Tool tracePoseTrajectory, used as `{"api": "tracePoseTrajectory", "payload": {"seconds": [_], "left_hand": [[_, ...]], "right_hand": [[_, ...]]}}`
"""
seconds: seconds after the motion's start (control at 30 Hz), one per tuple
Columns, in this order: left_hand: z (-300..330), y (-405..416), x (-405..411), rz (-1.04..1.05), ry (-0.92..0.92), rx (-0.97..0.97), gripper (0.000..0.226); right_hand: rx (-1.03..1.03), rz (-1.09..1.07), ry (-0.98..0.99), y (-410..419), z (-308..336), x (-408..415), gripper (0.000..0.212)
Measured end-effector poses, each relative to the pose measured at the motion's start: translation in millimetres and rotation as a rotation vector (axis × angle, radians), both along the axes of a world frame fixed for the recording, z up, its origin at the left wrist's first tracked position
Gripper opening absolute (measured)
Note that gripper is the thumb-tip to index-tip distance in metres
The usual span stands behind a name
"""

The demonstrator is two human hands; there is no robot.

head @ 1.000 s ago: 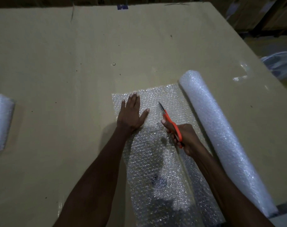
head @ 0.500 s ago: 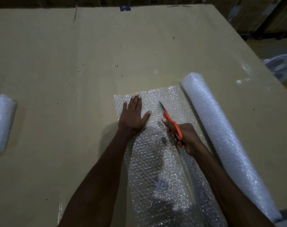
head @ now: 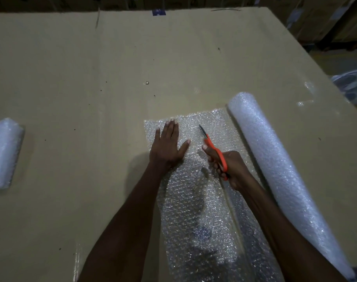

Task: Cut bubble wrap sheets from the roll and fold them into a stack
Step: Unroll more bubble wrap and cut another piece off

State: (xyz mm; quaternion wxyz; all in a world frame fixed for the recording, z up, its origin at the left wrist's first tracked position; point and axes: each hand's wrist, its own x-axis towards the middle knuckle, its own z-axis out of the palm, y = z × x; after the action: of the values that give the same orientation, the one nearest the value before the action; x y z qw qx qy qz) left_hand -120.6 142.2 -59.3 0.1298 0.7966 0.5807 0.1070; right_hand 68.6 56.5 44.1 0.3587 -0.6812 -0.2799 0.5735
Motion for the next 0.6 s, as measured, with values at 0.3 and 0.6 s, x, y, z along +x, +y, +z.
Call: {"api": "tracePoseTrajectory", "payload": {"seconds": [0.3,0.6], "left_hand": [[2.4,-0.7,0.3,0.006,-0.018,-0.019,0.082],[4.3,-2.0,0.1,0.002,-0.018,-0.025,0.083]], "right_hand": [[0.008,0.008,-0.013,6.2,-0.2,-1.4,0.046],[0.021,0.006,-0.02,11.1,-0.9,-3.6,0.046]]}}
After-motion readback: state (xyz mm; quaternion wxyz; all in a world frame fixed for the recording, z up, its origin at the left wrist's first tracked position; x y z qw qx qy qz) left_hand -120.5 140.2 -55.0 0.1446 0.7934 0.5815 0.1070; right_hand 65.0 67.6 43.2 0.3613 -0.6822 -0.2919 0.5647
